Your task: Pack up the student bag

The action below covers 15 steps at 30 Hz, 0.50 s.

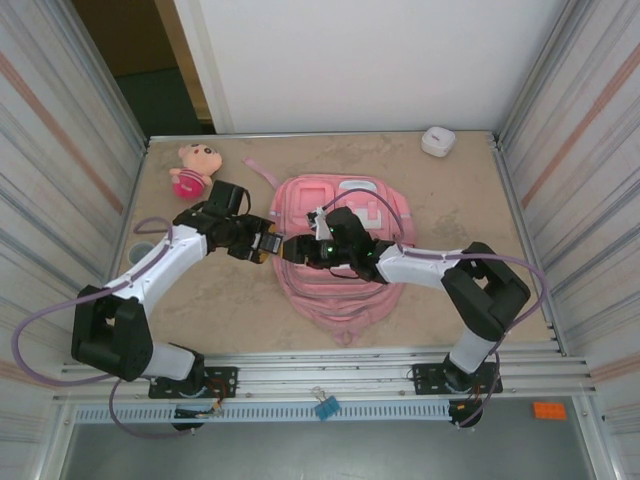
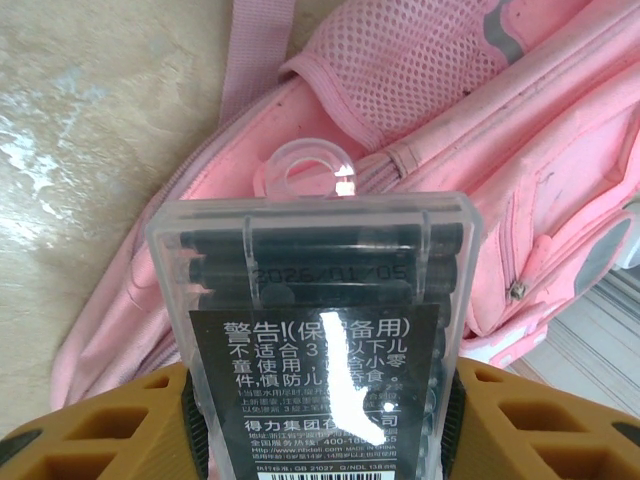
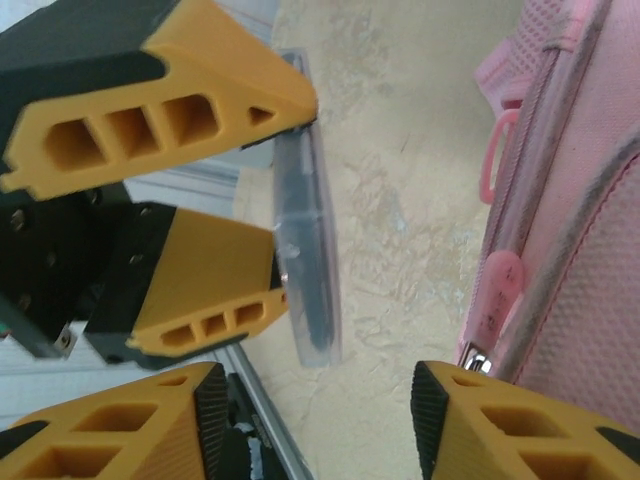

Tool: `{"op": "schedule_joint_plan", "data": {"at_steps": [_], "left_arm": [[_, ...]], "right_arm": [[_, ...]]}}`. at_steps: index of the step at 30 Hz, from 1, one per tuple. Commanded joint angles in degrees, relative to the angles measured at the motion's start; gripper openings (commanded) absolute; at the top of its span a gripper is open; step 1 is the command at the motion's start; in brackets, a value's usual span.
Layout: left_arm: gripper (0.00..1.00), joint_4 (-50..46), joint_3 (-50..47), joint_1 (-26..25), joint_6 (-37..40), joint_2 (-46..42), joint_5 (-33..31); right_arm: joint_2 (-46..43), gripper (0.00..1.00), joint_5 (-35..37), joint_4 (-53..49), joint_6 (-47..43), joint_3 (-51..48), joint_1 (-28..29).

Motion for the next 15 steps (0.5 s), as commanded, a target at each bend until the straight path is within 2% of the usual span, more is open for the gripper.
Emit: {"op": "schedule_joint_plan", "data": {"at_steps": [1,6,11,13,15], "left_arm": [[0.51,2.5,-1.3,-0.8,-2.7,-2.7,1.7],[0.51,3.7,-1.6,-1.8,-3.6,-3.1,2.1],[0.51,4.0,-1.9,-2.3,-3.6,-3.3,1.7],[0.55,3.5,-1.9,-2.3,-2.5,-3.4,0.7],[0.63,1.6,-0.6,-2.3,0.6,-3.3,-1.6]], "right_arm": [[2.2,0.48,0.9,4.4,2.5,2.0,0.3],[3.8,0.36,1.0,6.4,3.2,3.0,0.3],[3.7,0.12,0.3,7.1,3.0,3.1,-0.1],[2.6,0.06,0.3,7.5,2.8,2.1,-0.5],[0.5,0.03,0.5,7.5,2.5,0.3,-1.3]]}}
